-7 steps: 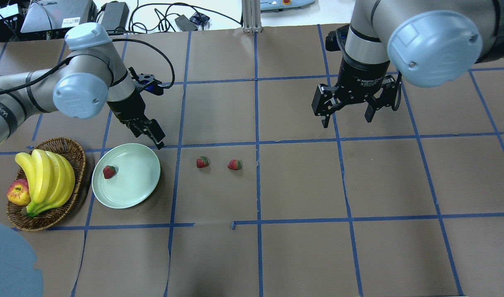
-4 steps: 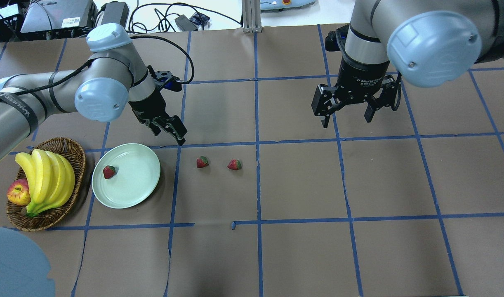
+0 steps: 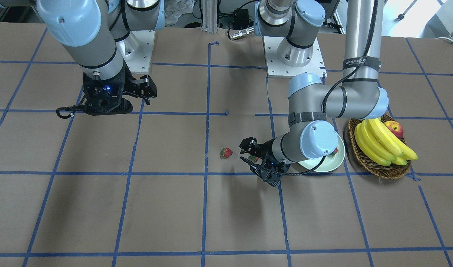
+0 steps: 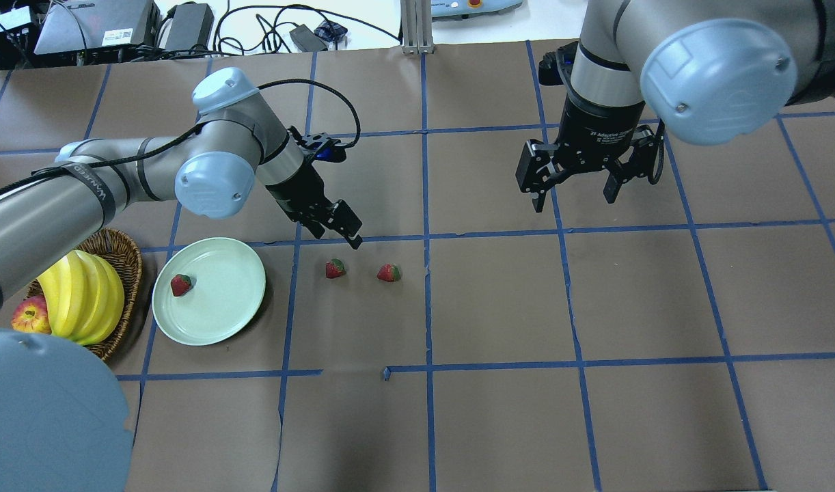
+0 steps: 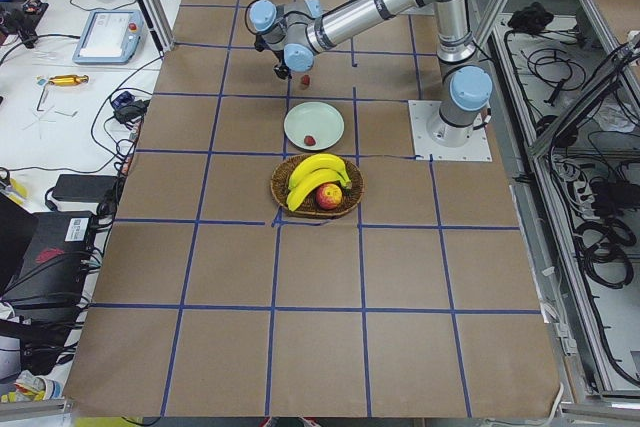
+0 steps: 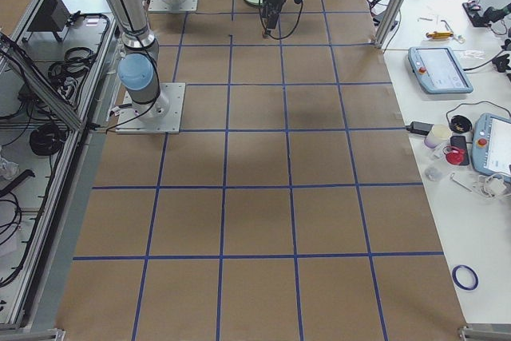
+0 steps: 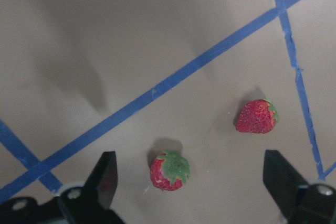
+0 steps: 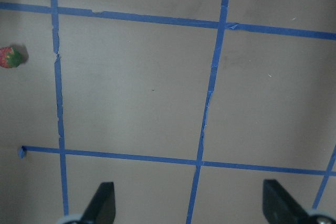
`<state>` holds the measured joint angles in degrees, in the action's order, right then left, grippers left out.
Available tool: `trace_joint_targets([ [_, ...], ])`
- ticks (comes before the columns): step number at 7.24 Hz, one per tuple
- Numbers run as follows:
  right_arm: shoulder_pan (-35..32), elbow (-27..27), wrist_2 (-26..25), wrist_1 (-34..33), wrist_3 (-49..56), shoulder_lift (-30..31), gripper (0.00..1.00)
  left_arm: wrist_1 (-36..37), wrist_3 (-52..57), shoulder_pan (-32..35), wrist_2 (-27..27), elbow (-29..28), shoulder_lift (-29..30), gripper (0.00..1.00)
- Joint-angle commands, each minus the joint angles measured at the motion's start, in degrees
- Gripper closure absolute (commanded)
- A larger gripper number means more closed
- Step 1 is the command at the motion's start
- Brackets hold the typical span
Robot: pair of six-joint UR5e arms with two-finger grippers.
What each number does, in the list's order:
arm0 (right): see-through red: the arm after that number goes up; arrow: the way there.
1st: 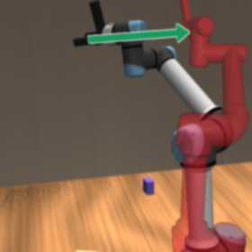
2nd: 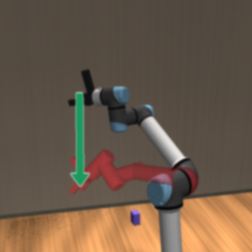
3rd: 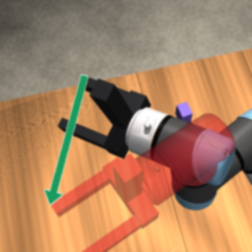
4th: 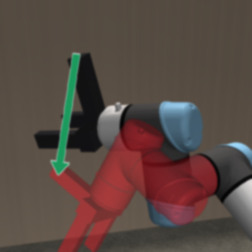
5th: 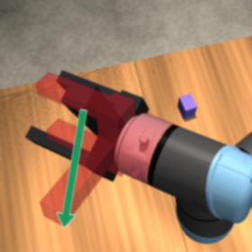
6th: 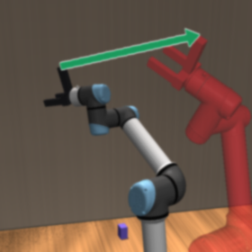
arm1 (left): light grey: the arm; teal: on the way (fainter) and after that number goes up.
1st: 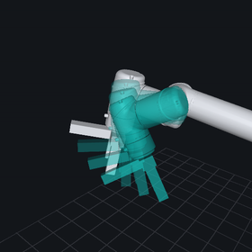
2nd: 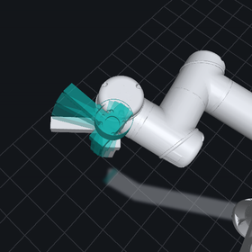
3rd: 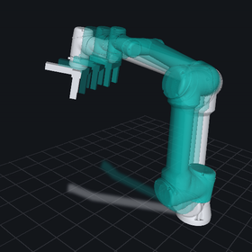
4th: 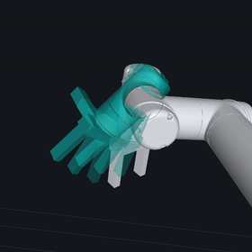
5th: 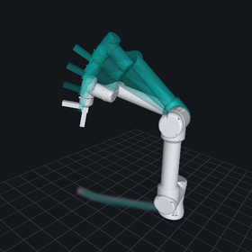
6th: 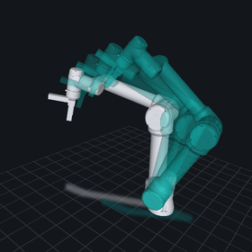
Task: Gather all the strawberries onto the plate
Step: 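Raise the left gripper and move it to the strawberry nearest the plate, then lower the left gripper onto the strawberry and close on it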
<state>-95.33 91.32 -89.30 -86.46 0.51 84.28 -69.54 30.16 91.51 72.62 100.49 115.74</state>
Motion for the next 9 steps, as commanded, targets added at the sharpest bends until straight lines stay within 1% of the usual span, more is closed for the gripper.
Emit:
trace_joint_targets([
  [1,-0.03,0.0,0.0,0.07,-0.25,0.0,0.0,-0.07,0.08,1.73,3.22,0.23,1.86,0.0],
  [2,-0.03,0.0,0.0,-0.02,-0.25,0.0,0.0,-0.07,-0.18,2.7,4.54,0.32,2.12,0.0],
  [3,-0.03,0.0,0.0,-0.02,-0.25,0.0,0.0,-0.07,-0.36,2.89,5.24,0.41,2.04,0.04],
  [4,0.05,0.0,0.0,-0.11,-0.25,0.0,0.0,-0.07,-0.1,2.89,7.17,0.41,1.6,0.22],
  [5,-0.03,0.0,0.0,-0.11,-0.25,0.0,0.0,-0.24,0.34,2.89,9.71,0.41,1.6,0.25],
  [6,-0.03,0.0,0.0,-0.2,-0.25,0.0,0.0,-0.42,0.34,2.89,9.91,0.41,1.51,0.37],
  [7,-0.03,0.0,0.0,-0.11,-0.34,0.0,0.0,-0.59,0.34,3.32,10.0,0.58,1.42,0.44],
  [8,-0.03,0.0,0.0,-0.2,-0.34,0.0,0.0,-2.68,0.34,3.59,10.35,0.76,0.73,0.52],
  [9,-0.03,0.0,0.0,-0.2,-0.25,0.0,0.0,-3.14,0.25,3.59,10.35,0.85,0.63,0.52],
])
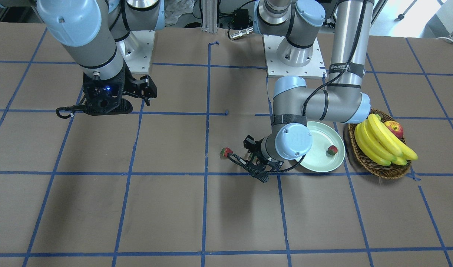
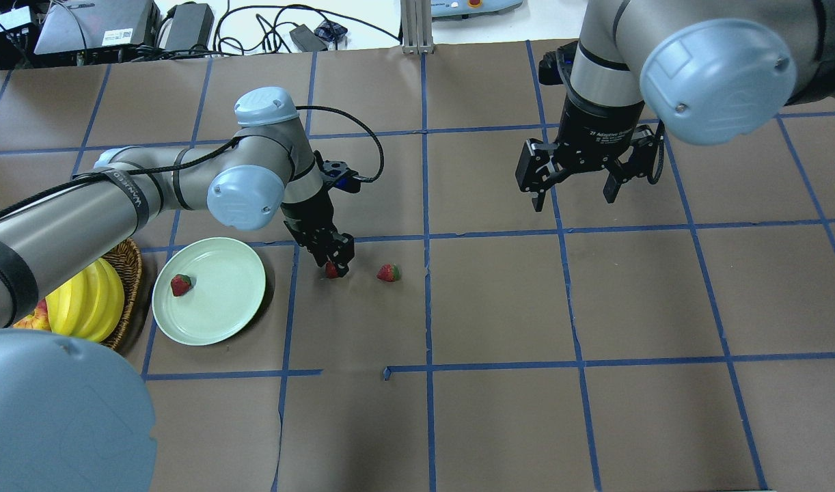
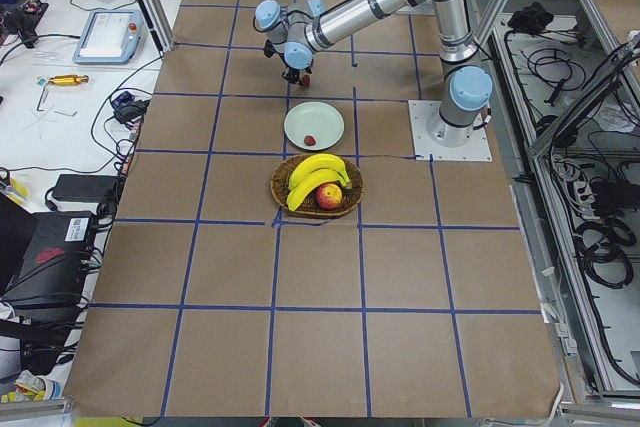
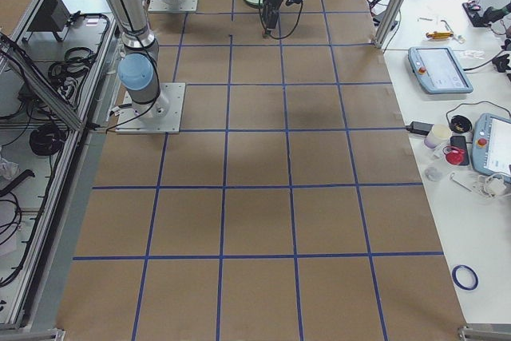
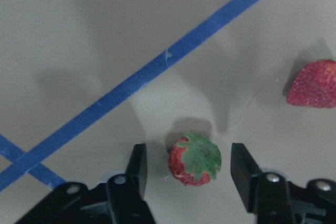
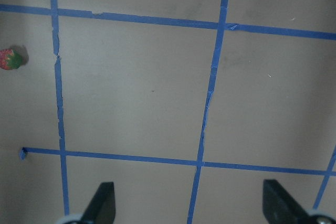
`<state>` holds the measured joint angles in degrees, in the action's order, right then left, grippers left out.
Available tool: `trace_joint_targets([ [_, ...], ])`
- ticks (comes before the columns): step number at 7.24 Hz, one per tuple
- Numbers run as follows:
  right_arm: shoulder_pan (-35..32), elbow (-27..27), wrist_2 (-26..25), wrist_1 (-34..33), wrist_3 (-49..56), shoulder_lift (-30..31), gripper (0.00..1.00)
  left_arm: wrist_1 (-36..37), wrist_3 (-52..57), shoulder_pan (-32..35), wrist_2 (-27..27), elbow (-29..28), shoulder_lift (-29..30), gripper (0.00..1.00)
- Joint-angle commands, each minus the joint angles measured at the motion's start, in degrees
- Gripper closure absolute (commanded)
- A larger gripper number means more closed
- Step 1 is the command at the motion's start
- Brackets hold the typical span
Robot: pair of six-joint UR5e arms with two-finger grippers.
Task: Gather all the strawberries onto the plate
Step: 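Lower the left gripper onto the strawberry and close on it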
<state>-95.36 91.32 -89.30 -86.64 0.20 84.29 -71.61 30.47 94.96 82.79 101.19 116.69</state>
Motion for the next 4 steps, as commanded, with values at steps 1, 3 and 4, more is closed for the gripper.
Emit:
trace_joint_targets([
  [1,0.0,0.0,0.0,-0.02,-0.03,0.0,0.0,-0.91,-0.06,0.84,0.18,0.06,-0.41,0.58],
  [3,0.0,0.0,-0.09,-0.02,-0.03,0.0,0.0,-0.47,0.11,0.93,0.97,-0.12,-0.32,0.96],
  [4,0.09,0.0,-0.09,-0.02,-0.03,0.0,0.0,-0.03,0.37,0.93,2.97,-0.29,-0.85,1.0],
])
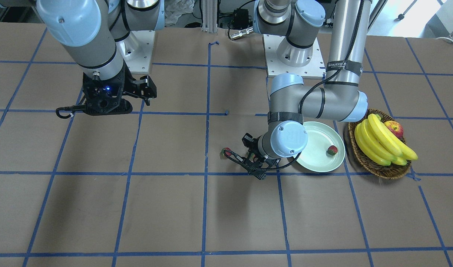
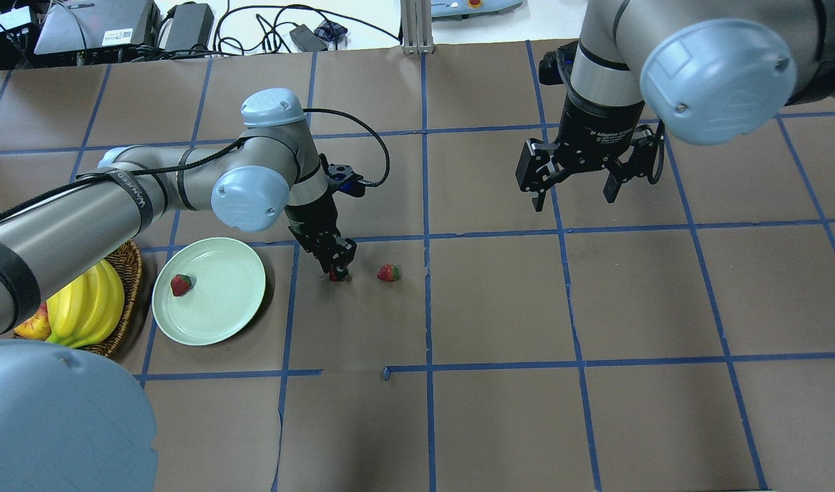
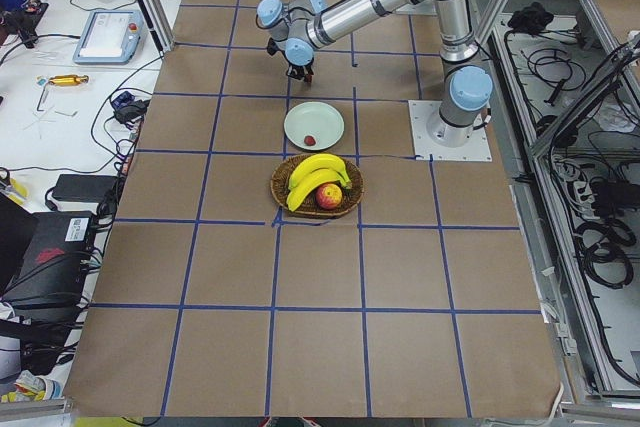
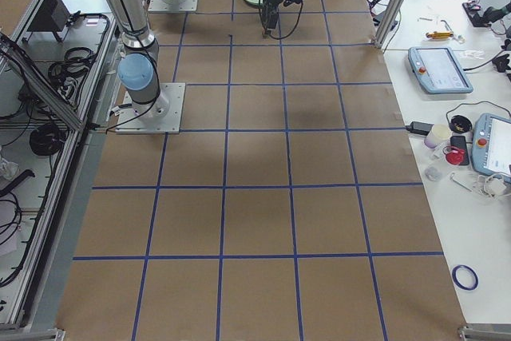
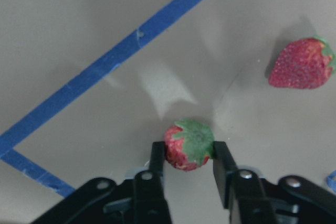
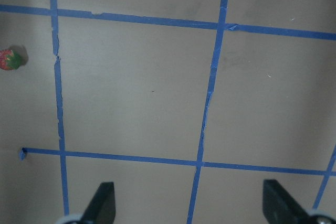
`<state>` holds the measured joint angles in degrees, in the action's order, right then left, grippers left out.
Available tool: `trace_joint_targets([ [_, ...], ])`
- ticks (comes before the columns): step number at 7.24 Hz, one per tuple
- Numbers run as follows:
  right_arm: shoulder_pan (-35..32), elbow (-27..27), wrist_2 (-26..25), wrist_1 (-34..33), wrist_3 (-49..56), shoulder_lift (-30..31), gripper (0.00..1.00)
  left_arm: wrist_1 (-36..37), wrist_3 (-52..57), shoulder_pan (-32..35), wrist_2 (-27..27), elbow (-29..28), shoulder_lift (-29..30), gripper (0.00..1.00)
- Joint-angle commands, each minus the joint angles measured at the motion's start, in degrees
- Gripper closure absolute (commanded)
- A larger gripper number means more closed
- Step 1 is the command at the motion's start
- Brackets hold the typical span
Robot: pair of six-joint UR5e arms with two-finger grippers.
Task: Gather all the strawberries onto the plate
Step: 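Carry the strawberry over the plate with the left gripper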
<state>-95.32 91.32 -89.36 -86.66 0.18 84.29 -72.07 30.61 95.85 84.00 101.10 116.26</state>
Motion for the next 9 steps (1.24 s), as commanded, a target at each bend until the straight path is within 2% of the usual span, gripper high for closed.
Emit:
trace_joint_targets([
  [1,-0.04,0.0,-0.03,0.0,0.0,0.0,0.0,0.35,0.24,-0.04,1.95,-0.38,-1.03,1.0],
  [2,-0.04,-0.09,-0.03,0.0,0.0,0.0,0.0,-0.61,1.72,-0.13,3.09,-1.33,-2.16,1.0],
  [3,0.05,-0.09,-0.03,0.0,0.08,0.0,0.0,-5.23,6.34,-1.26,7.36,-2.74,-3.91,1.0],
  [4,0.05,-0.09,-0.12,0.0,0.09,0.0,0.0,-9.63,8.57,-4.32,8.19,-3.53,-5.93,1.0],
  [5,0.05,-0.09,-0.81,0.0,0.26,0.0,0.0,-10.98,12.68,-7.57,11.33,-2.58,-7.35,1.0],
  [6,0.05,-0.09,-0.82,0.09,0.26,0.0,0.0,-12.9,16.63,-9.95,16.84,-2.4,-7.53,1.0],
  [8,0.05,0.0,-0.73,0.09,0.26,0.0,0.0,-12.84,24.03,-16.19,21.54,-0.13,-6.05,1.0],
  [9,-0.04,0.0,-0.73,0.0,0.26,0.0,0.0,-12.49,24.14,-17.0,22.08,1.71,-6.13,1.0],
])
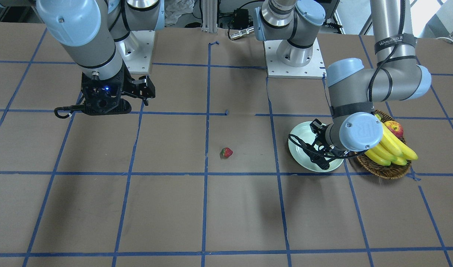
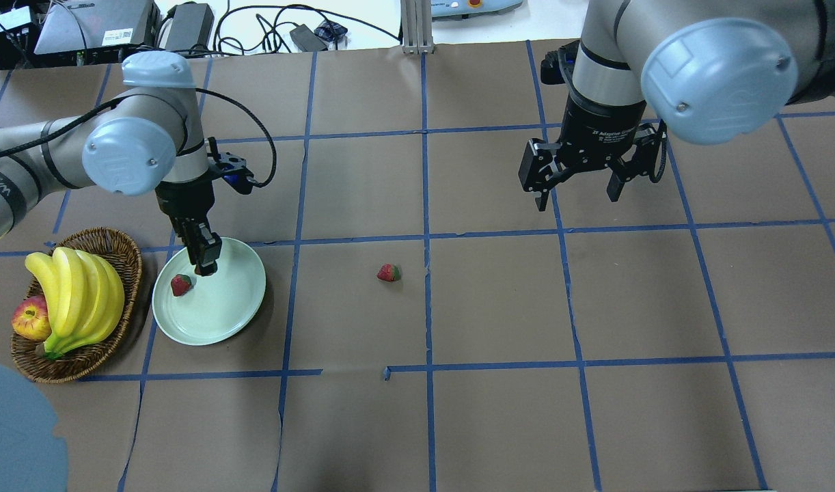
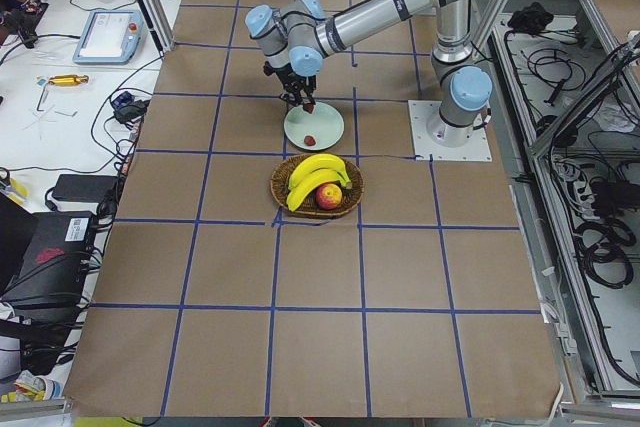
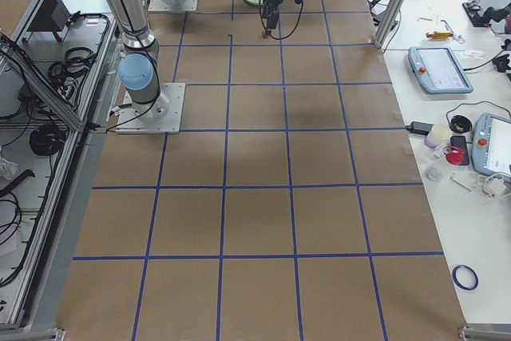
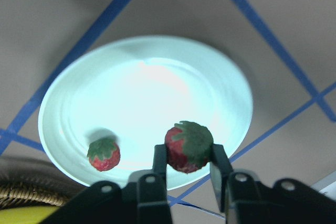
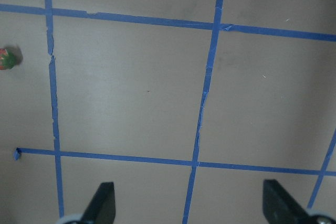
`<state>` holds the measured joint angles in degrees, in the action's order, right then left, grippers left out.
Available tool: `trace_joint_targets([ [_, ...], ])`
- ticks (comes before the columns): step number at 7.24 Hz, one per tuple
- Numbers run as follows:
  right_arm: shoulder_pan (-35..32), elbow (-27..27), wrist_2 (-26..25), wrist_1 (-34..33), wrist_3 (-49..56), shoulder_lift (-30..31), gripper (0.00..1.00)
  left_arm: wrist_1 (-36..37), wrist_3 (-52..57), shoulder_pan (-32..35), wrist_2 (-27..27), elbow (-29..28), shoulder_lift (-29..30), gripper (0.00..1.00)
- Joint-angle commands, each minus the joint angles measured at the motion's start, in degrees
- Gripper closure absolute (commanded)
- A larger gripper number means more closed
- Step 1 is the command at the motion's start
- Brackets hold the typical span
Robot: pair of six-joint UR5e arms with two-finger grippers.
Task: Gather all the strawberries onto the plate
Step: 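Carry the strawberry over the plate with the left gripper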
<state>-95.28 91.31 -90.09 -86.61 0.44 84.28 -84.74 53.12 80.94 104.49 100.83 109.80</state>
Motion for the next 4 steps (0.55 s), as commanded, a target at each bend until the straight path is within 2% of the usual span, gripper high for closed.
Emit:
trace_joint_targets([
  [1,0.01,-0.08,-0.09,-0.05,0.0,0.0,0.0,0.45,0.86,-2.02,0.46,2.18,0.5,0.28],
  [2,-0.08,-0.08,-0.09,-0.05,0.0,0.0,0.0,0.45,0.67,-2.01,-3.47,1.66,0.24,0.0],
  [4,0.01,-0.08,-0.09,-0.05,0.0,0.0,0.0,0.63,-1.42,-1.23,-5.61,0.26,-0.81,0.0],
])
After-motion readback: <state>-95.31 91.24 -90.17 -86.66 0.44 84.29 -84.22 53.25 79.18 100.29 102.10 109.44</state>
